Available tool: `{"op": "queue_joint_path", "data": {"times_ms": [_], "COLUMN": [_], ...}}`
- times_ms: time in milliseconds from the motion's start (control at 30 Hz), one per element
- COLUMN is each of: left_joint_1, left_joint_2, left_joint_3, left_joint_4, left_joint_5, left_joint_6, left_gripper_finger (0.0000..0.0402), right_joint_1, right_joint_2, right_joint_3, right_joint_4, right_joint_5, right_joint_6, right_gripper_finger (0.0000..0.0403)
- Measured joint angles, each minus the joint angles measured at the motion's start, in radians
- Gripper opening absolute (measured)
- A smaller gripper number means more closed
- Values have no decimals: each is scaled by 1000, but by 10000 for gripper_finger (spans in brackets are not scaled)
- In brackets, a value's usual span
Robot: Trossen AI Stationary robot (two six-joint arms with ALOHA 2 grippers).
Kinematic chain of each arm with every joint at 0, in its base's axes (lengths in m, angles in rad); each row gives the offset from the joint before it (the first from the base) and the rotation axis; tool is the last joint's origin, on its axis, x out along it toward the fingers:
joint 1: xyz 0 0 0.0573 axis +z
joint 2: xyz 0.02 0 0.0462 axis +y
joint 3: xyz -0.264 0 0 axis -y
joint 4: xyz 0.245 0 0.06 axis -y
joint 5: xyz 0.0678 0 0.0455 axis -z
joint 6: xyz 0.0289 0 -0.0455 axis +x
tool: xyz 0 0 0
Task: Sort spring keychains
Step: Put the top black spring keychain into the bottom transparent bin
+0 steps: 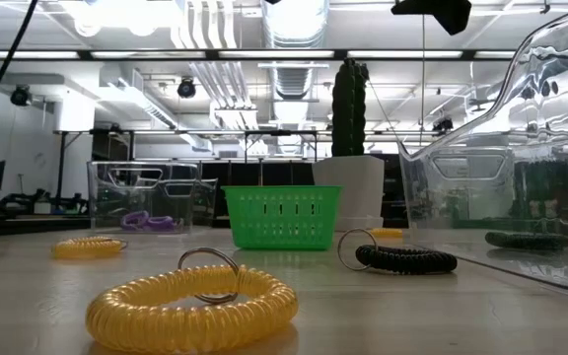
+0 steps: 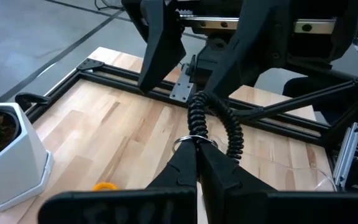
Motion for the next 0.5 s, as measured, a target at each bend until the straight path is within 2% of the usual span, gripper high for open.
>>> {"op": "queue_joint_path", "data": {"times_ms": [500], "left_joint_1": [0], "left_joint_2": [0], "left_joint_3": [0], "left_joint_4": [7], "left_joint_5": [13], "left_joint_6": [0], "left_gripper_finger": [0], "right_joint_1": [0], "right_joint_2": [6], "right_joint_3": [0], "right_joint_4": [57], "right_joint_5": [-40], "right_joint_6": [-24], "right_gripper_finger": [258]}}
